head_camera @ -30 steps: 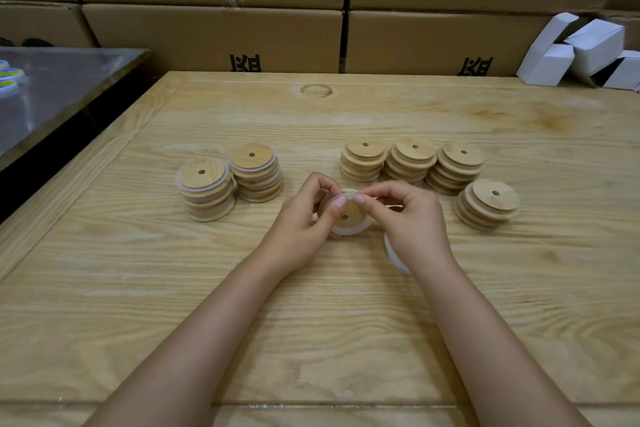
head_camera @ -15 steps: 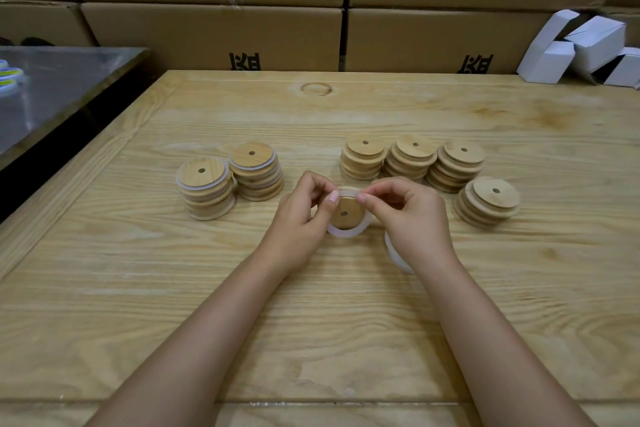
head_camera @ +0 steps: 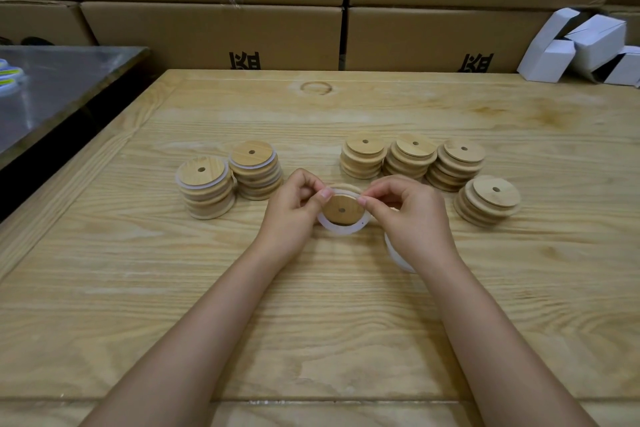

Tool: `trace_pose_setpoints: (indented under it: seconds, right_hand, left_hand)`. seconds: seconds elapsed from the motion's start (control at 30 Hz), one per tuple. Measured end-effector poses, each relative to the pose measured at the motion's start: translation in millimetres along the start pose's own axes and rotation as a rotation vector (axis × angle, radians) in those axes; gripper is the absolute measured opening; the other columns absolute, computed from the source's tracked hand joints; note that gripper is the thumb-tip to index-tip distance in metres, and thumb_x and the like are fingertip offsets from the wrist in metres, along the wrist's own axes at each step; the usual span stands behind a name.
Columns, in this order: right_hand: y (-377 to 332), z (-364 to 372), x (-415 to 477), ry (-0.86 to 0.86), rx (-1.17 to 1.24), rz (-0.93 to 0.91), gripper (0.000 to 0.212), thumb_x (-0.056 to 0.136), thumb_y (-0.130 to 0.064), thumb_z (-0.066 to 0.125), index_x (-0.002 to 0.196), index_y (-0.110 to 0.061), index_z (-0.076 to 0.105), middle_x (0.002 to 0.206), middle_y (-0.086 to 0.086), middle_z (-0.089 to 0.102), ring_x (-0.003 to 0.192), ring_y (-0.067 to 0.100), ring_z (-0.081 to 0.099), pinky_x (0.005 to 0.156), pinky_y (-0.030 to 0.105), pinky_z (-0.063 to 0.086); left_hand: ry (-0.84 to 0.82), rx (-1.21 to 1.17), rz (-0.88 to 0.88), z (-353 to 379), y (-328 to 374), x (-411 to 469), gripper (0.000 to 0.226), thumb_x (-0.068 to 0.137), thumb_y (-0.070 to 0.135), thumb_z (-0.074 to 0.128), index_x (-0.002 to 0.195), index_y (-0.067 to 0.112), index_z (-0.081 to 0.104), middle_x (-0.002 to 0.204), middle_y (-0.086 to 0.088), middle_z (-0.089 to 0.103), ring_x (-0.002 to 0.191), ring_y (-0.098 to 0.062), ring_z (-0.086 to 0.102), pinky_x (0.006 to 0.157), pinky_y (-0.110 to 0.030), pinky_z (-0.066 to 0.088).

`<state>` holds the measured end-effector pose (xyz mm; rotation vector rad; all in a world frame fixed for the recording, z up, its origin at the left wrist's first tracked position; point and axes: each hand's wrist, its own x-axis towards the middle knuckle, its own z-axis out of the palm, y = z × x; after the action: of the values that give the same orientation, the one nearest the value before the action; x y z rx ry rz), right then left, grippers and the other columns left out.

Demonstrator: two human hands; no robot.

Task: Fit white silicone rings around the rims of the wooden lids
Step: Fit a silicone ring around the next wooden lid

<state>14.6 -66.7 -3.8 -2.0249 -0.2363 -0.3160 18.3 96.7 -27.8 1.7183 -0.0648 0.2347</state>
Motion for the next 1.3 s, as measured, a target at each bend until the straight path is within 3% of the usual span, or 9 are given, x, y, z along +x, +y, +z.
trace_pose_setpoints:
  seconds: [0.13, 0.37, 0.67, 0.8, 0.97, 1.3]
  right_hand:
    - [0, -1, 0, -0.005, -0.004, 0.006, 0.005, 0.078, -0.014, 0.073, 0.076, -0.017, 0.070, 0.081, -0.009, 0.067, 0.079, 0.005, 0.063, 0.077, 0.025, 0.052]
    - [1, -1, 0, -0.002, -0.003, 0.025, 0.002, 0.079, -0.014, 0.073, 0.078, -0.015, 0.071, 0.082, -0.010, 0.067, 0.079, 0.004, 0.063, 0.077, 0.025, 0.052]
    - [2, 2, 0, 0.034, -0.009, 0.019, 0.005, 0.079, -0.014, 0.072, 0.076, -0.018, 0.070, 0.081, -0.011, 0.067, 0.079, 0.006, 0.063, 0.078, 0.029, 0.052]
    - [2, 3, -1, 0.046, -0.020, 0.007, 0.007, 0.080, -0.017, 0.071, 0.079, -0.023, 0.068, 0.080, -0.013, 0.067, 0.077, 0.003, 0.063, 0.074, 0.023, 0.052]
    - [2, 5, -2, 0.074, 0.053, 0.058, 0.011, 0.080, -0.023, 0.072, 0.074, -0.030, 0.066, 0.074, -0.015, 0.068, 0.074, 0.000, 0.063, 0.071, 0.019, 0.050]
    - [-5, 4, -1, 0.084, 0.331, 0.180, 0.012, 0.081, -0.014, 0.071, 0.072, -0.021, 0.069, 0.076, -0.001, 0.072, 0.080, 0.018, 0.068, 0.084, 0.039, 0.055]
  left_hand:
    - [-0.004, 0.063, 0.021, -1, 1, -1, 0.018, 0.091, 0.008, 0.057, 0.078, 0.020, 0.052, 0.075, -0.007, 0.065, 0.076, -0.023, 0.062, 0.073, -0.046, 0.052]
    - [-0.085, -0.140, -0.097, -11, 5, 1, 0.013, 0.083, 0.001, 0.064, 0.074, 0.008, 0.058, 0.073, -0.001, 0.070, 0.070, -0.009, 0.069, 0.063, -0.025, 0.058]
    - [-0.083, -0.085, -0.020, -11, 2, 1, 0.021, 0.074, -0.006, 0.071, 0.071, 0.009, 0.056, 0.082, -0.009, 0.068, 0.077, -0.014, 0.069, 0.073, -0.033, 0.057]
    - [-0.015, -0.117, -0.021, -8, 2, 3, 0.024, 0.075, -0.008, 0.070, 0.068, 0.009, 0.054, 0.066, 0.004, 0.069, 0.067, -0.008, 0.068, 0.055, -0.024, 0.056]
    - [0.059, -0.287, -0.044, -10, 5, 5, 0.025, 0.077, -0.011, 0.065, 0.066, 0.005, 0.050, 0.060, 0.003, 0.066, 0.062, -0.009, 0.066, 0.055, -0.028, 0.058]
    - [0.031, -0.426, -0.062, -12, 5, 5, 0.022, 0.078, -0.009, 0.062, 0.067, 0.005, 0.050, 0.060, -0.003, 0.066, 0.064, -0.015, 0.068, 0.055, -0.032, 0.057]
